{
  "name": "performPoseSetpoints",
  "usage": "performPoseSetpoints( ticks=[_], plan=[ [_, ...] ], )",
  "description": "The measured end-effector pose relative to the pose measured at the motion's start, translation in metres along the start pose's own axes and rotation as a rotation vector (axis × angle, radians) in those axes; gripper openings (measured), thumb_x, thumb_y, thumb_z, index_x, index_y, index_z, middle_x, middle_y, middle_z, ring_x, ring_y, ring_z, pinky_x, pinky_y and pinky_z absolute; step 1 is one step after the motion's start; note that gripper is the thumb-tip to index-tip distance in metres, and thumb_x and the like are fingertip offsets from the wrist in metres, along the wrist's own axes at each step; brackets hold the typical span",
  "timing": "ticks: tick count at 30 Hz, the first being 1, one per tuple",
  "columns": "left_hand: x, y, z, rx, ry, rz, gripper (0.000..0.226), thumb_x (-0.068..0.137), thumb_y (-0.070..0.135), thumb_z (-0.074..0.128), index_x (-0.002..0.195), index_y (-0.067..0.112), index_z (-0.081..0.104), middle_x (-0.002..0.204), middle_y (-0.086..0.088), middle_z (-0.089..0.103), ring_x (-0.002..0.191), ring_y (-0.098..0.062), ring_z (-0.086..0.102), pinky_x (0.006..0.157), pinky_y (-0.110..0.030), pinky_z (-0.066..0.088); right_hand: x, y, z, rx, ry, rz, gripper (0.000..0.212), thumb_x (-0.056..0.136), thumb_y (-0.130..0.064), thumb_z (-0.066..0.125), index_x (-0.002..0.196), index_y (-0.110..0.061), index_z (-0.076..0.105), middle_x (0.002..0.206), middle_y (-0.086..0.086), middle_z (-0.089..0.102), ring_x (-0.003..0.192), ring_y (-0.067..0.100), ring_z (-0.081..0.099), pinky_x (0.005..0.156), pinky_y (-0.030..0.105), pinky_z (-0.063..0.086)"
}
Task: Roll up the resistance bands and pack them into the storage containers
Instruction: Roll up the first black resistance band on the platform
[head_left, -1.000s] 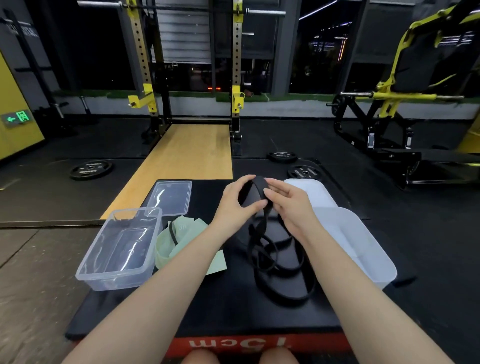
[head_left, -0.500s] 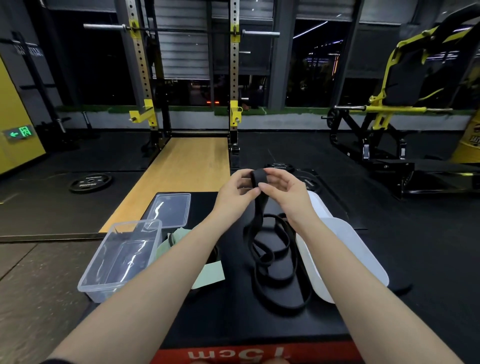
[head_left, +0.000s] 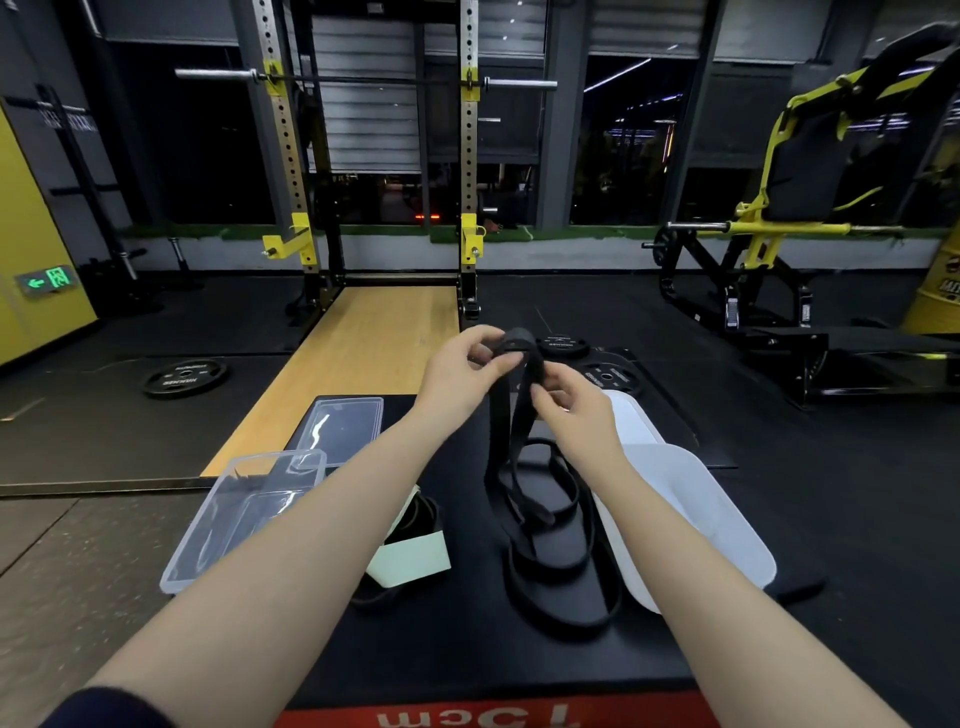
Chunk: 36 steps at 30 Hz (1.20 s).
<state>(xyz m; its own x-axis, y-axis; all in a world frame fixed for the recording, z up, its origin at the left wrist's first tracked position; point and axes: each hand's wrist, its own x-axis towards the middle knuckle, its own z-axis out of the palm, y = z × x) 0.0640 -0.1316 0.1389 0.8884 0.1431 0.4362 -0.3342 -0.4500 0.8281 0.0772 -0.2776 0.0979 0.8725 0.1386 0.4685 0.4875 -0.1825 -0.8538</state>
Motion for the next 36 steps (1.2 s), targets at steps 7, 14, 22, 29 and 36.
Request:
performPoseSetpoints(
  ticks=[7,14,22,29,36],
  plan=[
    [0.014,-0.014,-0.016,0.082,-0.089,-0.014,0.03,0.086,0.021,0.066,0.116,0.021,0.065,0.08,0.003,0.062,0.076,-0.01,0.057,0.073,-0.023,0.046,0.001,0.009,-0.011,0.134,-0.071,0.03,0.024,0.093,-0.016,0.058,0.105,-0.036,0.066,0.089,-0.001,0.072,0.091,0.019,0.067,0.087,0.039,0.053],
    [0.016,-0.02,-0.027,0.009,-0.278,-0.117,0.016,0.095,0.018,0.052,0.096,0.01,0.066,0.071,0.004,0.063,0.049,0.008,0.054,0.057,-0.005,0.043,-0.001,0.015,-0.018,0.253,-0.122,0.135,0.023,0.097,-0.012,0.051,0.097,-0.027,0.068,0.078,-0.004,0.067,0.07,0.008,0.059,0.073,0.021,0.048],
    [0.008,-0.033,-0.019,-0.048,-0.485,-0.228,0.035,0.102,0.032,0.031,0.079,0.018,0.055,0.079,0.005,0.052,0.078,-0.008,0.045,0.074,-0.018,0.035,-0.001,0.012,-0.013,0.486,-0.224,0.186,0.022,0.098,-0.007,0.045,0.102,-0.012,0.066,0.075,0.0,0.063,0.067,0.01,0.055,0.069,0.02,0.049],
    [0.005,-0.031,0.001,-0.208,-0.422,-0.24,0.032,0.101,0.031,0.033,0.086,0.029,0.061,0.088,0.003,0.057,0.097,-0.015,0.05,0.093,-0.03,0.038,-0.001,0.01,-0.004,0.454,-0.156,0.16,0.02,0.097,-0.008,0.049,0.107,-0.011,0.066,0.087,0.002,0.07,0.079,0.012,0.062,0.08,0.027,0.05],
    [-0.003,-0.027,0.017,-0.385,-0.311,-0.275,0.025,0.1,0.033,0.038,0.099,0.028,0.063,0.097,0.006,0.066,0.092,-0.008,0.06,0.079,-0.022,0.045,0.006,0.0,0.002,0.417,-0.083,0.085,0.019,0.093,-0.011,0.057,0.107,-0.018,0.068,0.131,0.009,0.058,0.122,0.021,0.055,0.105,0.035,0.041]
  ],
)
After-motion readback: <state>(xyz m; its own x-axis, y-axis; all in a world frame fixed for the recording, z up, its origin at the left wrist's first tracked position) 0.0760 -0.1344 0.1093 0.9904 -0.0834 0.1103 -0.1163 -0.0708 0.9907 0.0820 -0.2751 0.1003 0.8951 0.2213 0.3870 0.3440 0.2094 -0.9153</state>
